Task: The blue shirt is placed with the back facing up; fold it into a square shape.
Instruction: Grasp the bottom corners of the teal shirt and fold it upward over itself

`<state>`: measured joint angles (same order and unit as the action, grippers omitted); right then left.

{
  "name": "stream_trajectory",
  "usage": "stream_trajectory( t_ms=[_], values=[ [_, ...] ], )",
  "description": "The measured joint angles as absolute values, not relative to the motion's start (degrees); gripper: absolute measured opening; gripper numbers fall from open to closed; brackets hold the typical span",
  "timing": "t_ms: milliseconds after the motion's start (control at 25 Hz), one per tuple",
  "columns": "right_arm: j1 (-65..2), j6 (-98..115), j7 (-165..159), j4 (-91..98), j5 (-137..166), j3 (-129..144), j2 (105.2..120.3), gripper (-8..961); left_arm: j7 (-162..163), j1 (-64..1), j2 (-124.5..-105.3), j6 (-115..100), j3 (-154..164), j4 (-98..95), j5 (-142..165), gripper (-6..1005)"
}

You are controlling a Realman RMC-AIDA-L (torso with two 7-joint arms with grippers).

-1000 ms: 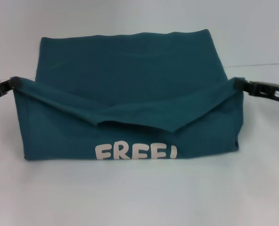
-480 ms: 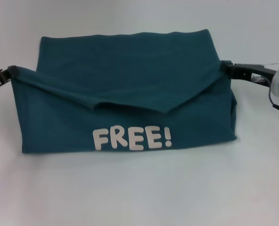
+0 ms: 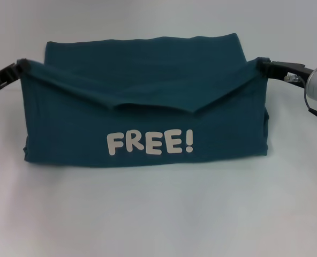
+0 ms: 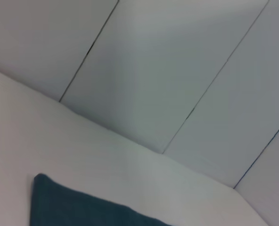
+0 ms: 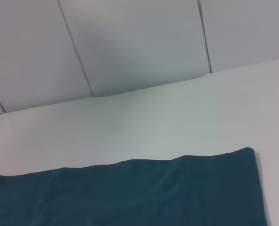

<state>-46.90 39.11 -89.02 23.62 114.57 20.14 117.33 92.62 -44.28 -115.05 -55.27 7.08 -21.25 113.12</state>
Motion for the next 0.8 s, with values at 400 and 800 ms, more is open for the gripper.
stream_trajectory(
  t_ms=[400, 800],
  values=[
    [-46.9, 35.9, -87.8, 23.1, 112.4, 20.1, 117.10, 102, 88.8, -46.3, -115.07, -51.7, 7.2, -19.2, 110.7, 19],
    [-46.7, 32.1, -81.8, 19.4, 108.0, 20.1, 117.34, 112, 81.5, -46.2, -117.36, -48.9, 7.0, -17.1, 106.1, 19]
  ],
)
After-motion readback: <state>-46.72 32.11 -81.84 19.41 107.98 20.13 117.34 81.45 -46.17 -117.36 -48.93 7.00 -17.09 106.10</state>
